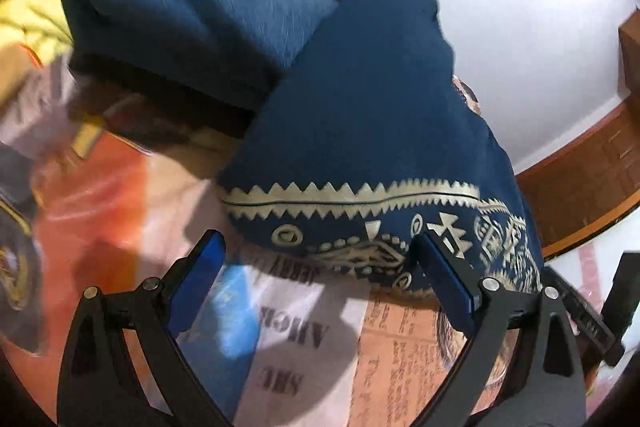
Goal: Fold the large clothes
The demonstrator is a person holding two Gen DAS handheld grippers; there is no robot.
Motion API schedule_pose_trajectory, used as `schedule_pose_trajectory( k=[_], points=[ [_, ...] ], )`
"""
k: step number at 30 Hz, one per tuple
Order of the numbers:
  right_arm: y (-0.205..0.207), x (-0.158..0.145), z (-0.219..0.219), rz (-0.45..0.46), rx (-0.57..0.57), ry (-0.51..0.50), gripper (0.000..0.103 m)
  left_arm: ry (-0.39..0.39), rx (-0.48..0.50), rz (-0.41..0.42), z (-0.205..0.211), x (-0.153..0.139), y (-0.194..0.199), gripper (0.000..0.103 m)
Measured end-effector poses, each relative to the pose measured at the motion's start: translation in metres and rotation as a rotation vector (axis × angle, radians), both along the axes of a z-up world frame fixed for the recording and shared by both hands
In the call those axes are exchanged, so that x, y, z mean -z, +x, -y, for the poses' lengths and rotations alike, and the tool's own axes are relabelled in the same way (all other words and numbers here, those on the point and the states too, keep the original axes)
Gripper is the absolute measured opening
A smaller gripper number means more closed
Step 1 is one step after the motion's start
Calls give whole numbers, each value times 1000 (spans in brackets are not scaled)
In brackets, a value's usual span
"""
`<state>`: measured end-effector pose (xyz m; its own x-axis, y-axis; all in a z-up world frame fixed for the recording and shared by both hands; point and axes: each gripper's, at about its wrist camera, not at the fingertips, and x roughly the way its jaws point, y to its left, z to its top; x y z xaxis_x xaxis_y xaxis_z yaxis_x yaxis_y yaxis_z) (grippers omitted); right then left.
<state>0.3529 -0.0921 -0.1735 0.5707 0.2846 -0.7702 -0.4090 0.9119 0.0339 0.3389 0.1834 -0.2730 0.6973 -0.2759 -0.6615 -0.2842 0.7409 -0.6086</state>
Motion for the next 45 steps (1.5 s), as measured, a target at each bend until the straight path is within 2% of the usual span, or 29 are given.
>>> schedule_pose_trajectory(
  k=[7,10,11,12,13,14,16,17,18,19,21,23,27,30,34,39,43,45],
  points=[
    [2,11,-9,6,-17,-65,54,-201,-61,124,-8,14,20,97],
    [3,13,-11,6,-17,-80,54,-252,-104,145,-11,16,28,95],
    [3,13,-11,6,-16,-83,54,-247,-108,145,-9,14,31,93],
    [3,11,-12,7,-15,-85,54,-242,-101,154,-6,10,32,82],
    [3,10,-12,8,-15,-85,54,-240,-88,164,-4,4,33,66],
    [2,9,-12,9,-16,-84,54,-222,-75,171,-1,-4,33,60],
    [1,3,-14,9,-20,-76,54,-150,-56,168,8,-21,33,39],
    [0,0,-15,11,-23,-69,54,-116,-45,163,12,-28,33,34],
    [0,-5,-18,14,-31,-56,54,-77,-37,151,17,-37,34,23],
    [0,-9,-21,17,-42,-46,54,-42,-20,146,22,-48,34,18],
    [-1,-19,-30,28,-79,-29,54,27,0,157,24,-70,31,14],
    [0,-26,-39,43,-102,-35,54,94,15,198,30,-98,25,12],
    [2,-39,-64,93,-138,-57,54,168,24,277,39,-145,15,12],
    [6,-34,-84,80,-169,-66,54,242,15,321,52,-168,1,12],
    [9,-3,-109,-26,-248,-40,54,313,-8,327,47,-170,-15,12],
    [16,44,-124,-193,-288,30,54,345,35,261,57,-159,-2,11],
    [19,34,-96,-247,-264,129,54,396,73,286,75,-166,12,11],
    [15,18,-66,-204,-213,167,54,397,108,300,91,-170,15,11]
  ],
)
